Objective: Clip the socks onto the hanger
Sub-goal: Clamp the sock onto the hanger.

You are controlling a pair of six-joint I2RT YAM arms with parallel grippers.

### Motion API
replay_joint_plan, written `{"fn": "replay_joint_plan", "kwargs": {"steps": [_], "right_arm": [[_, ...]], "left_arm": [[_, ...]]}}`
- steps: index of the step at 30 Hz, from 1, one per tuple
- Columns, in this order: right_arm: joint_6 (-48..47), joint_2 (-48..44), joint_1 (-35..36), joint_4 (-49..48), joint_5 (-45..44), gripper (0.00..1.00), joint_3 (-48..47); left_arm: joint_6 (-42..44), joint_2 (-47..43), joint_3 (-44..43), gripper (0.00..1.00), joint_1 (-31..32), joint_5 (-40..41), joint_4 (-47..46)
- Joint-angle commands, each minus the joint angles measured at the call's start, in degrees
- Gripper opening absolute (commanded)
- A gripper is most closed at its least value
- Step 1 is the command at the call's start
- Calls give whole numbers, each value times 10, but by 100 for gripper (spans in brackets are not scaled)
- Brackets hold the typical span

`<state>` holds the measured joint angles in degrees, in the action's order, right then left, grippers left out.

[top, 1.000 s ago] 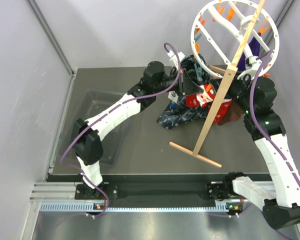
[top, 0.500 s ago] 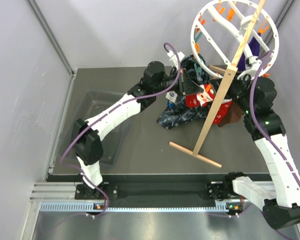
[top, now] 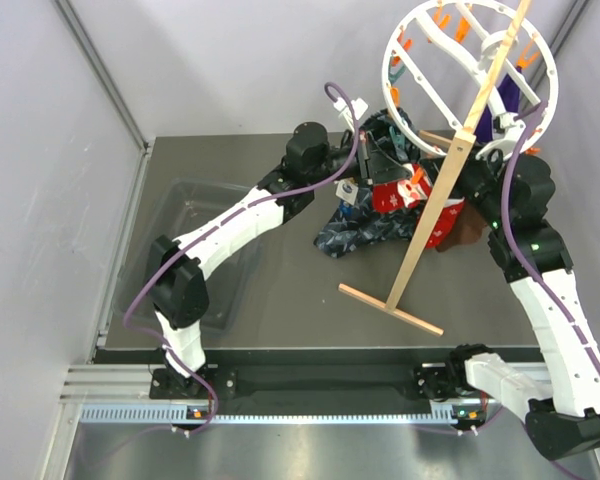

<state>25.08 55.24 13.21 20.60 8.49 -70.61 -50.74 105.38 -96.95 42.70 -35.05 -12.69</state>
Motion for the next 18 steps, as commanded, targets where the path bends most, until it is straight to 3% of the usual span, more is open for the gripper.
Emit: {"fn": "replay_joint_plan", "kwargs": {"steps": [1,8,11,12,18], "right_arm": [[-2,-7,6,20,28,11,-12],[0,-8,5,19,26,19,-12],[1,-7,5,20,25,30,-14],[0,-8,5,22,24,39,-15],[-20,-17,6,50,-11,68,-33]], "left_arm": [[-14,-4,-11,0,2,2,-62],[-25,4,-18,0,1,-6,-56],[-23,5,-18,0,1,-8,-55],[-23,5,-18,0,1,-10,-55],[-20,18,-27,4,0,-22,-44]]}}
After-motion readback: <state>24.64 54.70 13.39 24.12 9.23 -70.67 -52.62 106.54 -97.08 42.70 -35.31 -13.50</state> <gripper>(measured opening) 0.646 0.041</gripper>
